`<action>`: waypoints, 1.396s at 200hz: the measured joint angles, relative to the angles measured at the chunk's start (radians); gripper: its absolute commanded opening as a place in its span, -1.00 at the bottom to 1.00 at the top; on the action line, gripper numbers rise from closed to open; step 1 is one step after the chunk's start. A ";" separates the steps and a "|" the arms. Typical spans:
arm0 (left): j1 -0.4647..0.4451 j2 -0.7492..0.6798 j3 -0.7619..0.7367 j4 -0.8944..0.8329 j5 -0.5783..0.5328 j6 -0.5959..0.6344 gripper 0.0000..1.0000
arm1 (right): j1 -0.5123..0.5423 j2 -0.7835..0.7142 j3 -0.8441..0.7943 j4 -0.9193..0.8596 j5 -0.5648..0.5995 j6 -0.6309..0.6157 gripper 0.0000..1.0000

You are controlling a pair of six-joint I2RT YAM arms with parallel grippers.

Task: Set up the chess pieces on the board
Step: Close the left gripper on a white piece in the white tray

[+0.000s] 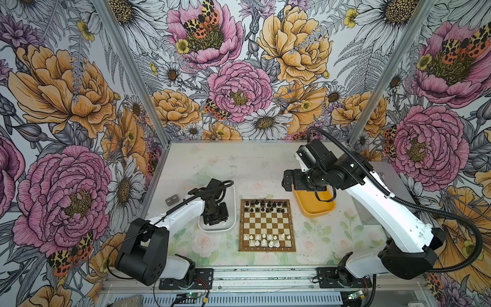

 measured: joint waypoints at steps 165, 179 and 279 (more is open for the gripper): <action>-0.035 0.092 0.044 -0.019 -0.066 0.020 -0.44 | 0.000 -0.031 -0.016 -0.004 0.014 0.000 0.99; -0.040 0.096 0.050 -0.019 -0.069 0.022 -0.43 | 0.000 -0.031 -0.017 -0.008 0.018 0.000 0.99; -0.085 0.096 0.064 -0.042 -0.092 0.018 -0.41 | 0.000 -0.054 -0.047 -0.015 0.021 0.000 0.99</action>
